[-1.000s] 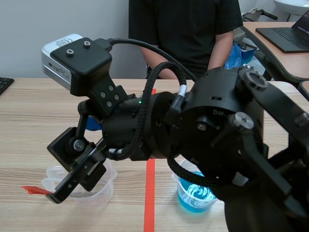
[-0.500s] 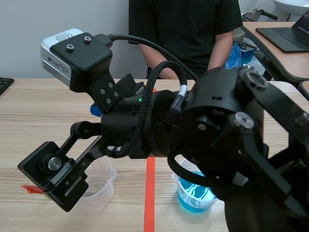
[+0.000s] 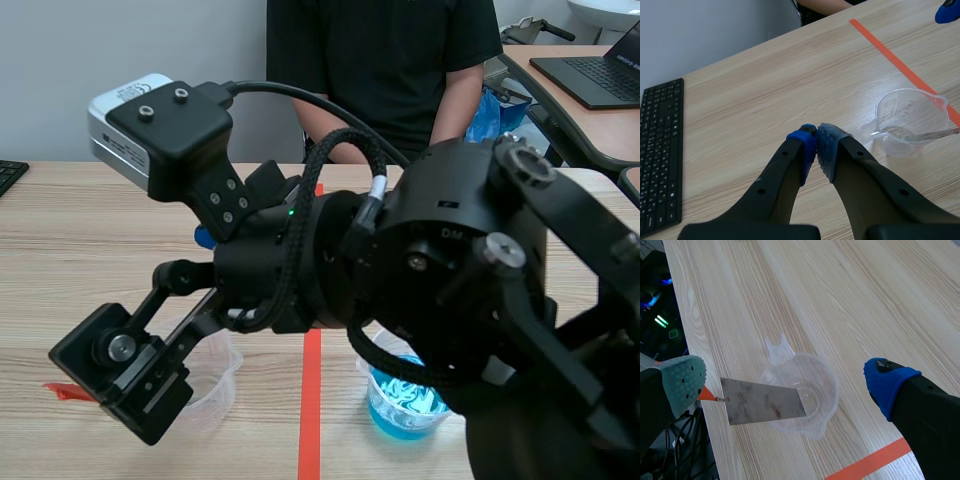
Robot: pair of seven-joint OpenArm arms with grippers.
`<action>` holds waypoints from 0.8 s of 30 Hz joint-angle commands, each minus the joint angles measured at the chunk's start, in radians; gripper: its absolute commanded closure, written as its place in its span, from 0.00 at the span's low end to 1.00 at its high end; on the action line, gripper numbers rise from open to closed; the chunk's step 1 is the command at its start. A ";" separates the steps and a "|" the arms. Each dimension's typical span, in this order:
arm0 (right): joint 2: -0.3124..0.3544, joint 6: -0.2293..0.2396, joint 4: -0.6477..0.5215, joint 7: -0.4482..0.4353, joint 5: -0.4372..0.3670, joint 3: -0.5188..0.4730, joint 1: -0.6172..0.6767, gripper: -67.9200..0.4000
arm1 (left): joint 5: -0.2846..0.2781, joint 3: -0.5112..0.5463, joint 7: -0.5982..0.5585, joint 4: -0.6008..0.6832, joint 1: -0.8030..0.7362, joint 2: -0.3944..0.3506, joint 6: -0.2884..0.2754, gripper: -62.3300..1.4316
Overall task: Do the redox reaction experiment.
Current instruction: 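Return to the home posture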
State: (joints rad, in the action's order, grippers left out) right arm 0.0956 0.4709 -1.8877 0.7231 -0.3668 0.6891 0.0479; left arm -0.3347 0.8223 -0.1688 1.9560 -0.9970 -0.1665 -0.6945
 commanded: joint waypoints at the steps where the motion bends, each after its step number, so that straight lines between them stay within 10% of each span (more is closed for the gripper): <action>1: 0.013 0.000 -0.019 -0.008 -0.005 -0.002 -0.016 0.00 | -0.014 -0.004 -0.018 0.009 0.003 -0.001 -0.002 0.90; 24: 0.040 -0.007 -0.133 -0.013 0.002 -0.257 0.018 0.00 | -0.089 -0.005 0.015 0.009 0.039 -0.071 -0.002 0.90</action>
State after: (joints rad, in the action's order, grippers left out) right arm 0.1276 0.4637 -1.9781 0.7296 -0.3546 0.4358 0.0628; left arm -0.4004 0.8223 -0.1383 1.9560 -0.9531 -0.2337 -0.6945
